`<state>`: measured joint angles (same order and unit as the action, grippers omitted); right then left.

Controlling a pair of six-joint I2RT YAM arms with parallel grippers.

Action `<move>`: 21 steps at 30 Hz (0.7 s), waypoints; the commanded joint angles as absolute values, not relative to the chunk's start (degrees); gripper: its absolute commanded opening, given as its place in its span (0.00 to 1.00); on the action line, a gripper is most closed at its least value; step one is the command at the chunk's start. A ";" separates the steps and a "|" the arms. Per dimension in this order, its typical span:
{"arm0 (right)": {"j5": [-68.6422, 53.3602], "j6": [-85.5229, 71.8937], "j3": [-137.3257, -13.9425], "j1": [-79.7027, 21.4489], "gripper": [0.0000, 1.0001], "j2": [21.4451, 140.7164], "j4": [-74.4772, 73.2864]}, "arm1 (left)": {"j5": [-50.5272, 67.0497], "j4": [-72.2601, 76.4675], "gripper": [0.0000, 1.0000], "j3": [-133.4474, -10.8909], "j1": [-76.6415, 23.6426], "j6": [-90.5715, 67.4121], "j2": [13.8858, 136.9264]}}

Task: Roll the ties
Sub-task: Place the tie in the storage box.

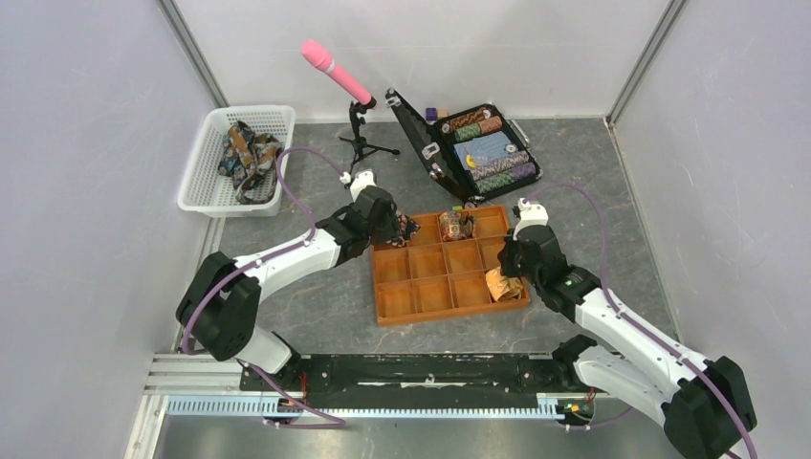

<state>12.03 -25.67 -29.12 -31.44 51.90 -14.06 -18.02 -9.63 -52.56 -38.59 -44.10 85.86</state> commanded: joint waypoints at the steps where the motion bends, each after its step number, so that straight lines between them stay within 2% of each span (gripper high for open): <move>1: 11.75 -26.19 -29.62 -31.34 0.00 52.06 -12.18 | -21.68 -10.84 0.56 -52.65 -38.45 -45.28 85.91; 19: 11.79 -26.28 -29.09 -31.29 0.00 50.46 -13.47 | -27.46 -14.60 0.57 -54.00 -39.38 -51.97 91.38; 21: 11.85 -26.42 -28.86 -31.30 0.00 50.19 -13.47 | -28.41 -15.61 0.60 -54.52 -39.72 -51.78 91.72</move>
